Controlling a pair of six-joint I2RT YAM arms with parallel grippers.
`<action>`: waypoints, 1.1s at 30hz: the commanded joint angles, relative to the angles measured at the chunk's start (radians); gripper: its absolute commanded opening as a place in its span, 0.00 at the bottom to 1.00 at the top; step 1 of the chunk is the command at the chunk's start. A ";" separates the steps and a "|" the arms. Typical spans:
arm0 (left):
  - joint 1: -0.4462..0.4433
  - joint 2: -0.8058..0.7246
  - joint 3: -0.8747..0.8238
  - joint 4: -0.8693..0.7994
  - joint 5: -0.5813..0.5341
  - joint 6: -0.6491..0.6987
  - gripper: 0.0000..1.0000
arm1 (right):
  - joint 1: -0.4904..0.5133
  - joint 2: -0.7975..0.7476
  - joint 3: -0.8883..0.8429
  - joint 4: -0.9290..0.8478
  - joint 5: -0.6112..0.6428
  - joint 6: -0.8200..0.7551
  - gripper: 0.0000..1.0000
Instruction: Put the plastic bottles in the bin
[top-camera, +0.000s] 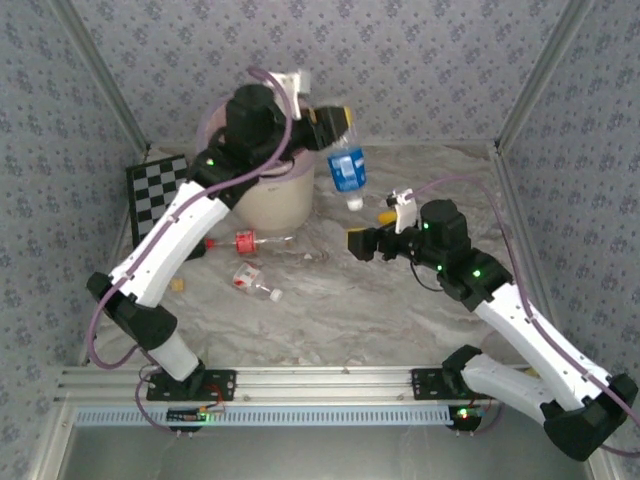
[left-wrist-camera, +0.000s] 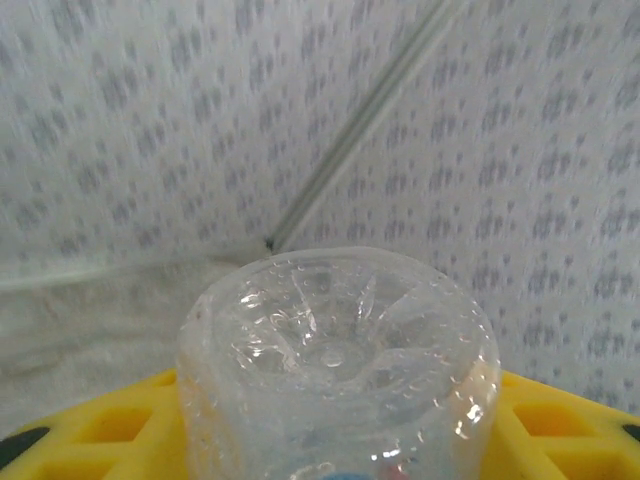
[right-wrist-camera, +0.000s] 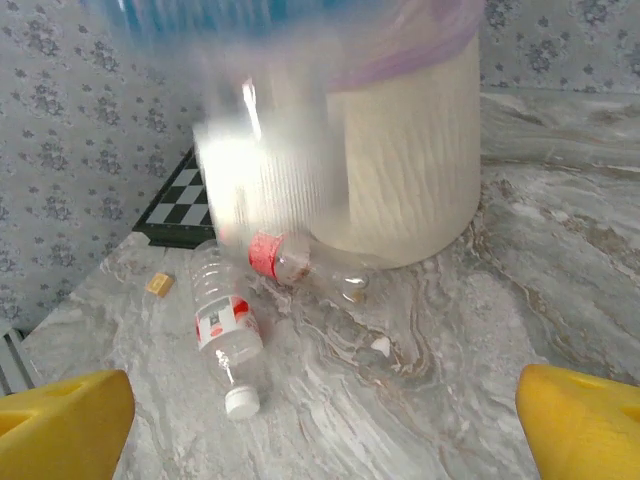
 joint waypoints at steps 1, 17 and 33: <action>0.052 0.029 0.176 -0.118 -0.003 0.088 0.46 | 0.002 -0.063 -0.008 -0.058 0.061 -0.008 1.00; 0.308 0.098 0.309 -0.148 -0.443 0.501 0.00 | -0.020 -0.227 -0.122 -0.169 0.097 -0.017 1.00; 0.364 0.348 0.411 -0.465 -0.549 0.438 0.00 | -0.041 -0.265 -0.144 -0.261 0.077 -0.018 0.99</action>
